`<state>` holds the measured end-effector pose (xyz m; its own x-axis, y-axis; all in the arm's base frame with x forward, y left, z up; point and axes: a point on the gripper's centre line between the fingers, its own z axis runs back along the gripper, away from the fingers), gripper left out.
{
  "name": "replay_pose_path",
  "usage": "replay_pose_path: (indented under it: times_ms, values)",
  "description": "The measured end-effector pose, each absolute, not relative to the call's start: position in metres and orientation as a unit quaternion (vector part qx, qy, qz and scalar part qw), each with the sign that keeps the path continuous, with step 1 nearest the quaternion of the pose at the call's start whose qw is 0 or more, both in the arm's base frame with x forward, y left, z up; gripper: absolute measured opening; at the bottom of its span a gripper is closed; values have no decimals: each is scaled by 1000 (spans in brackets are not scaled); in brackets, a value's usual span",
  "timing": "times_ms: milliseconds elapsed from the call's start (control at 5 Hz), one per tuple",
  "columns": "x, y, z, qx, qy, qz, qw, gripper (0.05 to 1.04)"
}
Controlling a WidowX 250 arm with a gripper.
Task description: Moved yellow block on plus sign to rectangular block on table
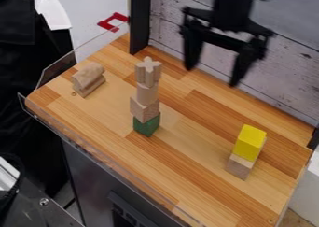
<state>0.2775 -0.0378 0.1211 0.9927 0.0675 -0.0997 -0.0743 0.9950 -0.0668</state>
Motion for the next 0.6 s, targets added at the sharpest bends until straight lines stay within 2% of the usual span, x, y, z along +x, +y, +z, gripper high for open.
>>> replay_pose_path:
  times_ms: [200, 600]
  values:
    - [270, -10, 125, -30, 42, 44, 998, 999]
    - [266, 12, 128, -15, 31, 22, 999, 999]
